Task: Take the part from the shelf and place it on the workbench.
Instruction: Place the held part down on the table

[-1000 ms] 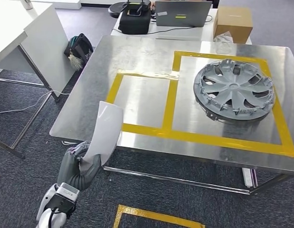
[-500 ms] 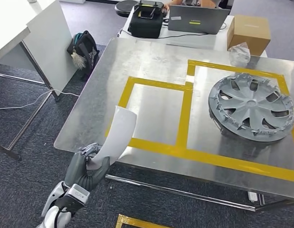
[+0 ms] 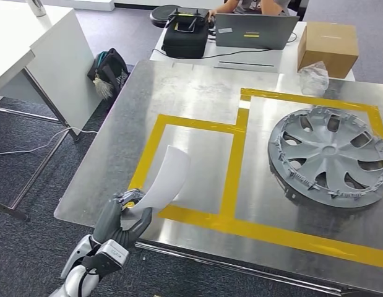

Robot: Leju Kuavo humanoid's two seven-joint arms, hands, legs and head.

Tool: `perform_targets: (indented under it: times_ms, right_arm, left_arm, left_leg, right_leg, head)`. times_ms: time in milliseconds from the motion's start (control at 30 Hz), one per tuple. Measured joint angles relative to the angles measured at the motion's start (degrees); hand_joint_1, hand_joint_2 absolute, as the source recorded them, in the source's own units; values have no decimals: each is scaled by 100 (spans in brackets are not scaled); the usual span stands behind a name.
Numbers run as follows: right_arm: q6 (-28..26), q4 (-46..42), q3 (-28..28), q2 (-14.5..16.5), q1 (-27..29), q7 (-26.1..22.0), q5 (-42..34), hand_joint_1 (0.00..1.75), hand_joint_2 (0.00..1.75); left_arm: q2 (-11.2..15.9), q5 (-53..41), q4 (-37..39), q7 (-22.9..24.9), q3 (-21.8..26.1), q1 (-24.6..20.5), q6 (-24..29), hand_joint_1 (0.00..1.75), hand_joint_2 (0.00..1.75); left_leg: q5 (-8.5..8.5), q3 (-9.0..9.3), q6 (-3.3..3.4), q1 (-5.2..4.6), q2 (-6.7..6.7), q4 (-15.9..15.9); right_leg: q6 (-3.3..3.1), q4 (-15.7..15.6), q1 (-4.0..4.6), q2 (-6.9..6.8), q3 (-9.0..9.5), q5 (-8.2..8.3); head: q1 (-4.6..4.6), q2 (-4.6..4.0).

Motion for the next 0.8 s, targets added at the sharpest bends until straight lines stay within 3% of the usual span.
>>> perform_targets:
  times_ms: [33, 67, 133, 200, 300, 367, 400, 467, 500, 533, 567, 667, 733, 800]
  right_arm:
    - [2, 1, -2, 0, -1, 0, 1, 0, 175]
    - [2, 2, -3, 0, -1, 0, 1, 0, 175]
    - [5, 3, -6, 0, -2, -1, 6, 0, 175]
    - [25, 13, -12, 0, -7, -6, 33, 0, 175]
    - [75, 30, -25, 0, -24, -38, 105, 0, 175]
    - [104, 38, -37, 0, -50, -68, 149, 0, 175]
    - [115, 45, -46, 0, -64, -79, 171, 0, 175]
    - [138, 65, -62, 0, -82, -87, 201, 0, 175]
    - [154, 76, -69, 0, -84, -87, 212, 0, 175]
    - [173, 84, -74, 0, -84, -87, 218, 0, 175]
    - [192, 90, -80, 0, -84, -87, 222, 0, 175]
    - [226, 111, -96, 0, -90, -88, 227, 0, 175]
    - [234, 126, -99, 0, -96, -89, 232, 0, 175]
    - [237, 131, -104, 0, -98, -89, 238, 0, 175]
  left_arm:
    - [3, 0, 15, 0, -4, 0, -1, 175, 175]
    - [5, 0, 30, 0, -8, -1, -1, 175, 175]
    - [11, -7, 52, -1, -14, -5, -6, 175, 175]
    - [15, -28, 74, -7, -26, -16, -26, 175, 175]
    - [26, -71, 103, -43, -67, -36, -65, 175, 175]
    - [32, -99, 113, -78, -109, -67, -85, 175, 175]
    - [34, -114, 121, -88, -136, -87, -94, 175, 175]
    - [42, -139, 148, -98, -185, -118, -109, 175, 175]
    - [48, -149, 164, -105, -208, -125, -119, 175, 175]
    - [53, -154, 180, -118, -230, -128, -130, 175, 175]
    - [57, -155, 193, -135, -250, -130, -143, 175, 175]
    - [65, -155, 223, -177, -293, -150, -164, 175, 175]
    - [72, -155, 235, -184, -305, -167, -167, 175, 175]
    - [79, -155, 243, -187, -316, -175, -169, 175, 175]
  left_leg:
    - [19, -91, 13, -4, 0, -32]
    - [182, -92, 33, -9, 1, -231]
    - [789, 45, 100, -36, 35, -921]
    - [1171, 150, 143, -63, 77, -1406]
    - [1239, 209, 172, -58, 64, -1519]
    - [1230, 281, 217, -26, 58, -1569]
    - [1214, 315, 241, -15, 57, -1582]
    - [1163, 356, 278, -14, 56, -1585]
    - [1133, 382, 285, -14, 51, -1585]
    - [1101, 417, 284, -12, 44, -1584]
    - [1064, 466, 277, -9, 34, -1584]
    - [947, 618, 211, -14, 0, -1576]
    - [907, 648, 194, -41, -17, -1569]
    - [909, 653, 270, -55, -21, -1575]
  right_leg:
    - [0, -1, 0, 4, 71, -55]
    - [3, -4, 0, 7, 150, -111]
    - [30, -8, 6, 11, 275, -224]
    - [89, -12, 24, 17, 334, -318]
    - [185, -67, 38, 8, 396, -409]
    - [248, 125, 40, 4, 344, -542]
    - [275, 400, 35, 6, 200, -670]
    - [312, 1138, 24, 6, -267, -931]
    - [324, 1407, 19, 6, -482, -966]
    - [333, 1492, 13, 6, -611, -890]
    - [340, 1357, 4, 6, -630, -698]
    - [344, 326, -31, 15, -278, 17]
    - [308, 40, -43, 25, -157, 153]
    - [277, 19, -47, 35, -155, 172]
  head:
    - [-1, 0]
    - [-1, 0]
    - [-3, 0]
    - [-5, 0]
    - [-7, 0]
    - [4, 0]
    - [9, 0]
    - [14, 0]
    - [14, 0]
    - [14, 0]
    - [14, 0]
    - [16, 0]
    - [9, 0]
    - [-1, 0]
